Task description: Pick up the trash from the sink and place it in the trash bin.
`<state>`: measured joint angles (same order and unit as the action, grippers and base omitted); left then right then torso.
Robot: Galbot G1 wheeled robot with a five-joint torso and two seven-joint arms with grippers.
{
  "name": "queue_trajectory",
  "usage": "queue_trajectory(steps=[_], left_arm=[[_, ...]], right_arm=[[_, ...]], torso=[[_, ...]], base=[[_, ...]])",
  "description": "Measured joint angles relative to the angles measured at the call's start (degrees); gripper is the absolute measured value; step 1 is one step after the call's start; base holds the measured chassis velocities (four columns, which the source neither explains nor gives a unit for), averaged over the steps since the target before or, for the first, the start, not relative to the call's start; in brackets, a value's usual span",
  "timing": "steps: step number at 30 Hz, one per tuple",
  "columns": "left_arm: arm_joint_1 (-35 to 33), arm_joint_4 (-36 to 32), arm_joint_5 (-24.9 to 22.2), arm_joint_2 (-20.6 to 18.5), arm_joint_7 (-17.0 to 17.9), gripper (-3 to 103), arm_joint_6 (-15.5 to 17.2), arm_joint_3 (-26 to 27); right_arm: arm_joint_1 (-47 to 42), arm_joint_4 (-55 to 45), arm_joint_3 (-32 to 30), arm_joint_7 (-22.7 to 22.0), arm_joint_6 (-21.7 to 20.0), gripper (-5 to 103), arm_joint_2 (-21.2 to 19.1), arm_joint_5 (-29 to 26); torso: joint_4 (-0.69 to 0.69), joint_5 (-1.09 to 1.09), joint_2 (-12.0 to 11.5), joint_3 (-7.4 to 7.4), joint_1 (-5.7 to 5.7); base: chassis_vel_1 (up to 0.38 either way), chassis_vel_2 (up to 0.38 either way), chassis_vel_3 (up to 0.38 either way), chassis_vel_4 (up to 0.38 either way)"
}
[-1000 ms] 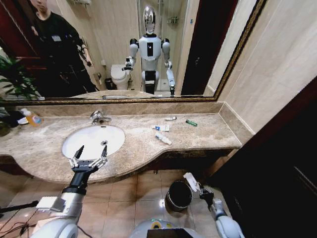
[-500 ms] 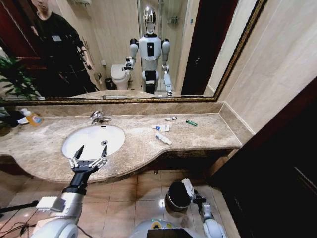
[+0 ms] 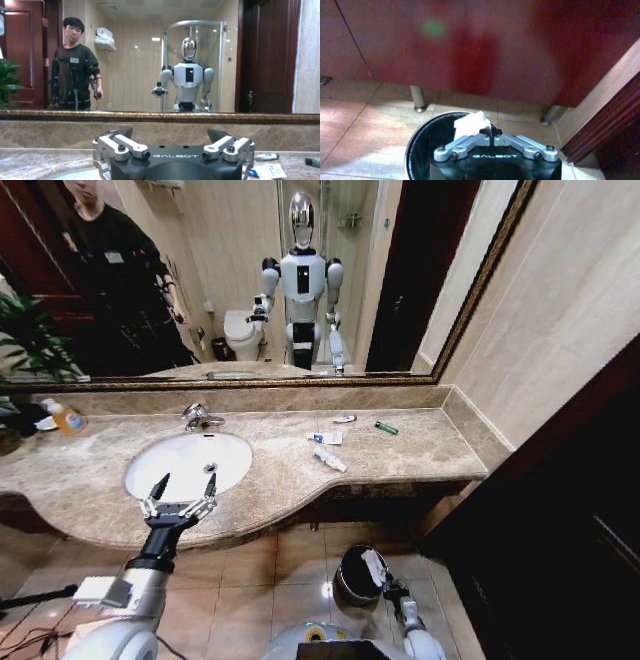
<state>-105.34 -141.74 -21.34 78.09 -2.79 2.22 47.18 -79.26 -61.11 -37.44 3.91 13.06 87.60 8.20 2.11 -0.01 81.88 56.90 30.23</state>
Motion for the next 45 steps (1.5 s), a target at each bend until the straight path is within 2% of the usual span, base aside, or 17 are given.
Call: queue_trajectory(steps=[3,6,7,10,12,15,16,19,20,23,25,28,29,30,39,43,45], left_arm=[[0.00,0.00,0.00,0.00,0.00,100,0.00,0.00],[0.00,0.00,0.00,0.00,0.00,100,0.00,0.00],[0.00,0.00,0.00,0.00,0.00,100,0.00,0.00],[0.00,0.00,0.00,0.00,0.00,100,0.00,0.00],[0.00,0.00,0.00,0.00,0.00,100,0.00,0.00],[0.00,0.00,0.00,0.00,0.00,100,0.00,0.00],[0.00,0.00,0.00,0.00,0.00,100,0.00,0.00],[0.00,0.00,0.00,0.00,0.00,100,0.00,0.00],[0.00,0.00,0.00,0.00,0.00,100,0.00,0.00],[0.00,0.00,0.00,0.00,0.00,100,0.00,0.00],[0.00,0.00,0.00,0.00,0.00,100,0.00,0.00],[0.00,0.00,0.00,0.00,0.00,100,0.00,0.00],[0.00,0.00,0.00,0.00,0.00,100,0.00,0.00],[0.00,0.00,0.00,0.00,0.00,100,0.00,0.00],[0.00,0.00,0.00,0.00,0.00,100,0.00,0.00],[0.00,0.00,0.00,0.00,0.00,100,0.00,0.00],[0.00,0.00,0.00,0.00,0.00,100,0.00,0.00]], right_arm=[[-0.04,-0.17,-0.06,0.17,-0.73,0,0.35,0.20],[0.00,-0.24,-0.12,0.26,-1.21,10,0.88,0.46],[0.00,-0.24,-0.12,0.26,-1.21,10,0.88,0.46],[0.04,-0.67,-0.05,0.05,-1.40,26,1.32,0.62],[0.05,-0.87,-0.01,0.03,-1.45,26,1.44,0.74],[0.01,-1.51,0.06,-0.01,-1.58,42,1.65,1.18],[0.01,-1.51,0.06,-0.01,-1.58,42,1.65,1.18],[-0.17,-2.15,0.10,0.05,-1.97,60,1.78,1.41],[-0.17,-2.15,0.10,0.05,-1.97,60,1.78,1.41],[-0.50,-2.86,0.16,0.71,-2.57,76,1.83,1.44],[-0.55,-2.90,0.17,0.76,-2.63,76,1.86,1.44],[-0.57,-2.90,0.15,0.77,-2.65,92,1.95,1.44],[-0.57,-2.90,0.15,0.77,-2.65,92,1.95,1.44],[-0.56,-2.90,0.13,0.76,-2.65,96,1.95,1.43],[-1.67,-6.22,0.16,0.98,-3.83,100,0.99,0.06],[-4.64,-13.77,0.31,3.08,-5.94,100,-1.72,-3.92],[-7.44,-20.64,0.22,3.86,-7.16,100,-3.70,-8.06]], torso=[[0.00,0.01,0.00,0.00,0.00],[0.00,0.00,0.00,0.00,0.00],[0.00,0.00,0.00,0.00,0.00],[0.00,0.00,0.00,0.00,0.00],[0.00,0.00,0.00,0.00,0.00],[0.00,0.00,0.00,0.00,0.00],[0.00,0.00,0.00,0.00,0.00],[0.00,0.00,0.00,0.00,0.00],[0.00,0.00,0.00,0.00,0.00],[0.00,0.00,0.00,0.00,0.00],[0.00,0.00,0.00,0.00,0.00],[0.00,0.00,0.00,0.00,0.00],[0.00,0.00,0.00,0.00,0.00],[0.00,0.00,0.00,0.00,0.00],[0.00,0.01,0.00,0.00,0.00],[0.00,0.02,0.00,0.00,0.00],[0.00,0.01,0.00,0.00,0.00]], base=[[0.000,0.000,0.000,0.000],[0.000,0.000,0.000,0.000],[0.000,0.000,0.000,0.000],[0.000,0.000,0.000,0.000],[0.000,0.000,0.000,0.000],[0.000,0.000,0.000,0.000],[0.000,0.000,0.000,0.000],[0.000,0.000,0.000,0.000],[0.000,0.000,0.000,0.000],[0.000,0.000,0.000,0.000],[0.000,0.000,0.000,0.000],[0.000,0.000,0.000,0.000],[0.000,0.000,0.000,0.000],[0.000,0.000,0.000,0.000],[0.000,0.000,0.000,0.000],[0.000,0.000,0.000,0.000],[0.000,0.000,0.000,0.000]])
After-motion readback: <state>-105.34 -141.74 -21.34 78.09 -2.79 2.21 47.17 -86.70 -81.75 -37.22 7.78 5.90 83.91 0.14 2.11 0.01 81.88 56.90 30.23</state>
